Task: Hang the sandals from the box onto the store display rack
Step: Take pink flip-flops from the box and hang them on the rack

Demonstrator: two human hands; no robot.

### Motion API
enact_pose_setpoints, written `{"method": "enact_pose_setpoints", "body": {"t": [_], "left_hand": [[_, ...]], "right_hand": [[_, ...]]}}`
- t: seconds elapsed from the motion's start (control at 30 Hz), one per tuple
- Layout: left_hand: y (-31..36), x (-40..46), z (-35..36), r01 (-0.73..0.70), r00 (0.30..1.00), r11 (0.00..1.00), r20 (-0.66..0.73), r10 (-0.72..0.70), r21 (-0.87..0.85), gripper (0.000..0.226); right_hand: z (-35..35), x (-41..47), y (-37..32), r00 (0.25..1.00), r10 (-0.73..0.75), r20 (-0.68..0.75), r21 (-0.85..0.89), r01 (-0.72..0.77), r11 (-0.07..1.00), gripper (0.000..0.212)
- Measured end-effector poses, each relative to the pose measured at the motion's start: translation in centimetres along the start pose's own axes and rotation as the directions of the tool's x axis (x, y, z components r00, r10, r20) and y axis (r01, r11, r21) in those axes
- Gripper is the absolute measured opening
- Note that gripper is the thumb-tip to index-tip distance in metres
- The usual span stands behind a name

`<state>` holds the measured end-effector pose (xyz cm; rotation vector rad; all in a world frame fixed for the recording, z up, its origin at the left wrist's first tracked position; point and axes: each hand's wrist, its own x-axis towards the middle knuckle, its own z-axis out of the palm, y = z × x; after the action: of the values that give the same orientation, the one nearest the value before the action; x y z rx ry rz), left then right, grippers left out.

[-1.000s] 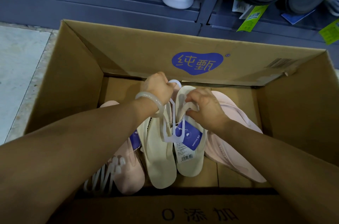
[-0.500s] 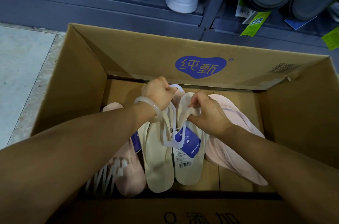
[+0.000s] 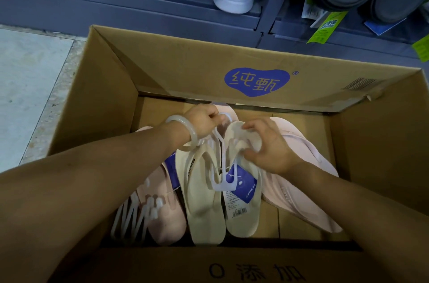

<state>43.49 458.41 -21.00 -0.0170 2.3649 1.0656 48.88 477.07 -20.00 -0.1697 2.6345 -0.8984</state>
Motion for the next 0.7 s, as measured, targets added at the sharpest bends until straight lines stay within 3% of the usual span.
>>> {"method": "enact_pose_setpoints", "body": {"t": [0.07,0.13,0.23,0.4,0.57,0.7], "left_hand": [[0.1,-0.3,0.0,-0.012,1.0,1.0,-0.009,0.012,-0.025,0.028],[0.2,-0.5,0.1,-0.019,1.0,0.999,-0.022,0.018,-0.037,0.029],[0.4,-0.7,0.2,-0.015,0.999,0.998,-0.046,0.013,-0.058,0.029],[0.3,-0.7,0.7,0.048,0.993,0.983,-0.097,-0.067,-0.178,0.03],[0.1,-0.7,1.4,0.045,0.993,0.979,-0.102,-0.067,-0.198,0.033],[0.5,-0.8,0.2,0.009,0.999,0.974,0.033,-0.001,-0.226,0.026]], "right_hand": [[-0.8,0.5,0.0,0.978,0.202,-0.061,0.248,-0.181,0.952,0.035],[-1.1,1.5,0.2,0.947,0.319,0.021,0.391,-0.302,0.87,0.037],[-0.7,2.5,0.2,0.965,0.225,0.131,0.265,-0.253,0.93,0.041],[-0.3,2.7,0.9,0.983,0.147,0.107,0.044,-0.152,0.987,0.043],[-0.9,1.7,0.7,0.983,0.113,0.147,-0.01,-0.113,0.994,0.036],[-1.5,2.6,-0.3,0.975,0.121,0.184,-0.005,-0.123,0.992,0.033]]}}
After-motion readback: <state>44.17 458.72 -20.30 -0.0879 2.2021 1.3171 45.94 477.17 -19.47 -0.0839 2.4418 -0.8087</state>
